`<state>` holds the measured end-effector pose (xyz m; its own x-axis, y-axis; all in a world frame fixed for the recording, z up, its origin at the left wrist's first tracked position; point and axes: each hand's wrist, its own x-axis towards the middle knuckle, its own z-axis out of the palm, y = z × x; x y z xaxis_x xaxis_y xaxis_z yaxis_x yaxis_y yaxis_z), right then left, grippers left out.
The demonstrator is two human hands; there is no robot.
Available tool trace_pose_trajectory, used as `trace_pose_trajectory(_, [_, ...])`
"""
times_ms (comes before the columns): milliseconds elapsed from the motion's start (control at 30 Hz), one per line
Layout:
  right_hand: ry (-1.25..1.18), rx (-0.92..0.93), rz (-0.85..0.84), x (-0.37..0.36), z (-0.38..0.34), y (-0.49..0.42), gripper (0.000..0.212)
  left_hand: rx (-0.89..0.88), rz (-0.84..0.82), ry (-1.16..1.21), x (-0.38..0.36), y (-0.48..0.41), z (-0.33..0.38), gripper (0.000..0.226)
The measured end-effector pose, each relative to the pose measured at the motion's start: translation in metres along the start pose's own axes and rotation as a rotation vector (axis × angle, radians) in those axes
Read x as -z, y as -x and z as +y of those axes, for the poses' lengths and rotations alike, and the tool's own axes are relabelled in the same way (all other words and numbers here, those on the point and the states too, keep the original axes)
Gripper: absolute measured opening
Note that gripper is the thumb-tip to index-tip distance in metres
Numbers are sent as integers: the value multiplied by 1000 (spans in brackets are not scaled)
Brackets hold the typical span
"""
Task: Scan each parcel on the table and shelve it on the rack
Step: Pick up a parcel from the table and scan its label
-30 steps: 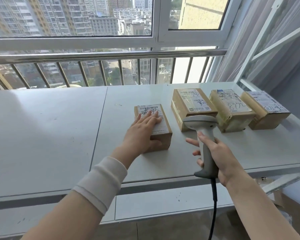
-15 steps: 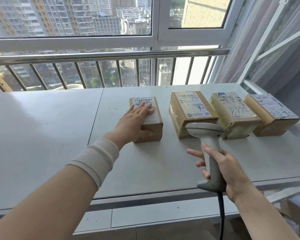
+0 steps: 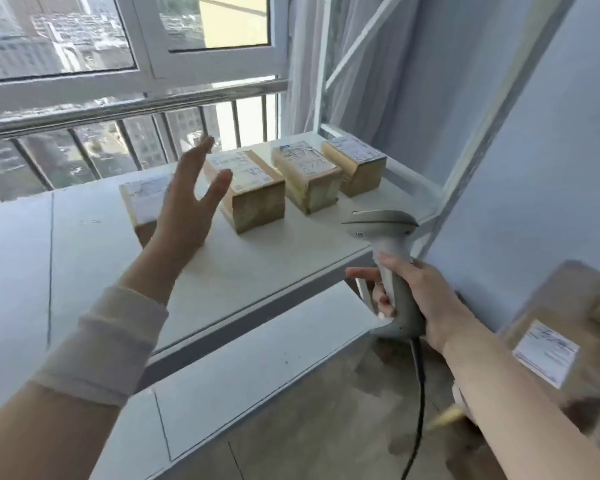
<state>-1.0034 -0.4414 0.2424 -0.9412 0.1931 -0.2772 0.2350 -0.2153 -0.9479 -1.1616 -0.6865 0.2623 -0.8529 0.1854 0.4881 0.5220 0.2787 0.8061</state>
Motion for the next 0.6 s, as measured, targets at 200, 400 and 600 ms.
trace_pose_trajectory(200, [-132,32,259,61,10,88,23,442,-367,631,-160,99,88,26])
trace_pose_trajectory(400, [-180,57,500,143,23,197,15,683,-641,810,-263,192,154,41])
trace_pose_trajectory(600, [-211,90,706,244,53,310,17,684,-871,772,-354,287,234,38])
